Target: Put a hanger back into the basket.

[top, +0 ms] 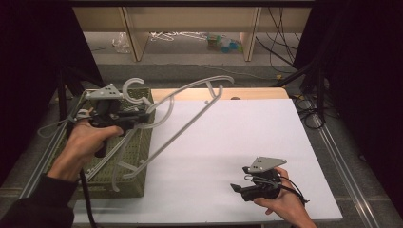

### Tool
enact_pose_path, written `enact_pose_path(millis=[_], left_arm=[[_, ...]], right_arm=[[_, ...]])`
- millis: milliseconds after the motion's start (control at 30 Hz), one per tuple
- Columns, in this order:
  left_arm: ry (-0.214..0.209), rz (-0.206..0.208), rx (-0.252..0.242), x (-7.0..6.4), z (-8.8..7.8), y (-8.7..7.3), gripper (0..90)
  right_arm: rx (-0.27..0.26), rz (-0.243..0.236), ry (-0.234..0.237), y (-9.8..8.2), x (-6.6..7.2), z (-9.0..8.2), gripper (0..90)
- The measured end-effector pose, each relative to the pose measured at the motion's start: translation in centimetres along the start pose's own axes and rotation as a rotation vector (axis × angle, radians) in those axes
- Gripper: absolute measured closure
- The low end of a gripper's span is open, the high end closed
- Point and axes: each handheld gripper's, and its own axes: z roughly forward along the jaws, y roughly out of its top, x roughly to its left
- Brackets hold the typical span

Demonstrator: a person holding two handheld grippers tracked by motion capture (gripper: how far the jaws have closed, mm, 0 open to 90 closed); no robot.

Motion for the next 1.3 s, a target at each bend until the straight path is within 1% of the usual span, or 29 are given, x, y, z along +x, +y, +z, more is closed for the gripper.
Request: enact_pose_path(millis=[100, 133, 200, 267, 300, 333, 433, 533, 567, 600, 633, 700, 767, 800, 833, 867, 900, 933, 1000, 1033, 1067, 1100, 1133, 1167, 1200, 1233, 1267, 1300], left_arm=[[0.051, -0.016, -0.002, 1.7, -1.2, -0.2, 81.8], [0.061, -0.018, -0.001, 2.1, -1.5, -0.2, 81.8], [0.089, -0.032, -0.008, 3.2, -2.2, -0.4, 81.8], [0.114, -0.045, -0.005, 4.2, -2.8, -0.6, 81.8], [0.125, -0.04, -0.01, 4.8, -3.0, -0.7, 81.8], [0.138, -0.052, -0.017, 5.2, -3.1, -0.9, 81.8], [0.17, -0.058, -0.008, 6.4, -3.5, -1.4, 81.8], [0.214, -0.063, 0.007, 7.6, -3.9, -1.9, 81.8], [0.223, -0.073, 0.009, 8.0, -4.0, -2.1, 81.8], [0.229, -0.079, 0.007, 8.2, -4.0, -2.2, 81.8], [0.233, -0.07, 0.008, 8.6, -4.1, -2.4, 81.8], [0.251, -0.068, 0.002, 9.2, -4.3, -2.7, 81.8], [0.266, -0.085, -0.002, 9.9, -4.5, -3.2, 81.8], [0.27, -0.088, -0.008, 10.3, -4.6, -3.4, 81.8], [0.275, -0.084, -0.01, 10.6, -4.7, -3.6, 81.8], [0.288, -0.084, -0.007, 10.9, -4.8, -3.9, 81.8], [0.293, -0.084, -0.006, 11.1, -4.8, -4.1, 81.8], [0.308, -0.076, 0.007, 11.4, -4.9, -4.3, 81.8], [0.322, -0.068, 0.019, 11.9, -5.0, -4.7, 81.7], [0.326, -0.075, 0.018, 12.1, -5.0, -4.9, 81.8], [0.327, -0.083, 0.011, 12.3, -5.0, -5.1, 81.7], [0.329, -0.078, 0.011, 12.5, -5.1, -5.3, 81.8], [0.331, -0.081, 0.01, 12.7, -5.1, -5.6, 81.8], [0.334, -0.08, 0.018, 13.0, -5.1, -5.8, 81.7], [0.34, -0.087, 0.025, 13.1, -5.2, -6.0, 81.8], [0.35, -0.077, 0.033, 13.3, -5.3, -6.2, 81.8], [0.359, -0.079, 0.034, 13.6, -5.3, -6.5, 81.7], [0.362, -0.079, 0.038, 13.7, -5.3, -6.7, 81.7]], right_arm=[[0.01, 0.002, 0.002, 0.0, 0.0, 0.0, 29.3], [0.011, 0.003, 0.003, 0.0, 0.0, 0.1, 29.3], [0.014, 0.004, 0.001, -0.1, 0.0, 0.1, 29.3], [0.013, 0.01, 0.002, -0.1, 0.1, 0.2, 29.2], [0.017, 0.01, 0.005, -0.1, 0.1, 0.2, 29.2], [0.014, 0.008, 0.003, -0.1, 0.0, 0.2, 29.0], [0.006, 0.016, -0.005, -0.1, 0.0, 0.3, 28.4], [0.007, 0.016, -0.008, -0.1, 0.1, 0.3, 26.7], [0.013, 0.013, -0.003, -0.1, 0.0, 0.2, 26.7], [0.012, 0.011, -0.002, -0.1, 0.0, 0.2, 26.7], [0.014, 0.012, -0.001, -0.1, 0.1, 0.2, 26.6], [0.013, 0.009, -0.001, -0.1, 0.0, 0.3, 26.6], [0.015, 0.009, -0.002, -0.1, 0.0, 0.4, 26.7], [-0.002, 0.012, -0.011, -0.2, 0.1, 0.5, 26.6], [-0.002, 0.014, -0.009, -0.2, 0.1, 0.5, 26.7], [0.015, 0.01, 0.0, -0.1, 0.0, 0.4, 26.6], [-0.001, 0.015, -0.011, -0.2, 0.1, 0.5, 26.6], [0.0, 0.017, -0.012, -0.2, 0.1, 0.5, 26.6], [0.001, 0.018, -0.011, -0.2, 0.1, 0.5, 26.6], [0.019, 0.013, -0.003, -0.1, 0.0, 0.4, 26.6], [0.02, 0.012, 0.0, -0.1, 0.0, 0.4, 26.6], [0.02, 0.012, -0.001, -0.1, 0.1, 0.5, 26.7], [0.018, 0.006, -0.001, -0.1, 0.1, 0.5, 26.7], [0.019, 0.007, -0.002, -0.1, 0.1, 0.5, 26.7], [0.006, 0.01, -0.007, -0.2, 0.1, 0.7, 26.6], [0.008, 0.01, -0.005, -0.2, 0.1, 0.7, 26.6], [0.021, 0.007, 0.003, -0.2, 0.1, 0.5, 26.6], [0.021, 0.005, 0.005, -0.2, 0.1, 0.6, 26.6]])
